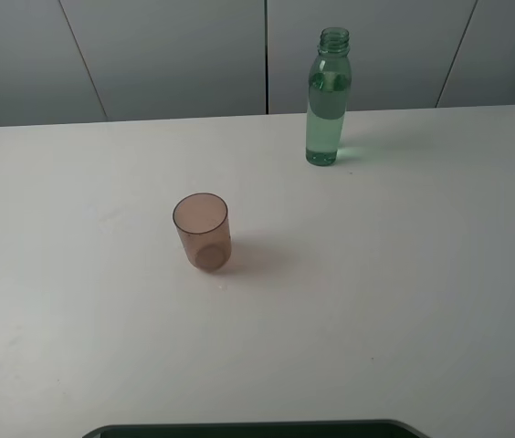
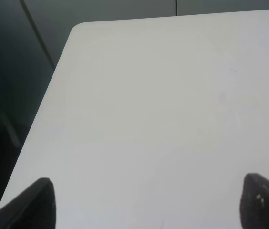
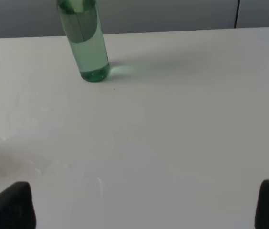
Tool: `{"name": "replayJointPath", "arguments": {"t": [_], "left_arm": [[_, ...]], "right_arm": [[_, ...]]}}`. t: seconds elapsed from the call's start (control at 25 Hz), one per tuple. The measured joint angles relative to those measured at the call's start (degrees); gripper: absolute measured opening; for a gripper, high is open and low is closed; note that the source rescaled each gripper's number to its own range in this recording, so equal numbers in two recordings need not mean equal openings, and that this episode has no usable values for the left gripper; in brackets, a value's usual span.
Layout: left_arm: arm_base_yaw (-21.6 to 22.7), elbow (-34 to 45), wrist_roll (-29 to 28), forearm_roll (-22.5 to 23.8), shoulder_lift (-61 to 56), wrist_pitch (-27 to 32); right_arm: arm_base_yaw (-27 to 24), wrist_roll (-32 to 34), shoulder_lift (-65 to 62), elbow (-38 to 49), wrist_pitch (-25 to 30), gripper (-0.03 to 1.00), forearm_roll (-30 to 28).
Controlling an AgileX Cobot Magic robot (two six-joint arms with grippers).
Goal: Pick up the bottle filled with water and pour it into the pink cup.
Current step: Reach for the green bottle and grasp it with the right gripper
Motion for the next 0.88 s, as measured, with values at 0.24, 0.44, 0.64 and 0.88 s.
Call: {"name": "replayJointPath", "arguments": {"t": [0.24, 0.44, 0.64, 0.88], "left_arm": [[0.0, 0.0, 0.0, 0.0, 0.0, 0.0], [0.0, 0.0, 0.0, 0.0, 0.0, 0.0], [0.0, 0.0, 0.0, 0.0, 0.0, 0.0], [0.0, 0.0, 0.0, 0.0, 0.0, 0.0]], "right_arm": [[0.0, -0.6, 0.0, 0.0, -6.4, 1.0, -0.1], [0.0, -4.9, 0.4, 0.0, -15.7, 1.0, 2.5], [0.0, -8.4, 5.7, 0.0, -28.6, 1.0, 7.1], [0.0, -16.0, 18.4, 0.0, -41.5, 1.0, 12.8]]}}
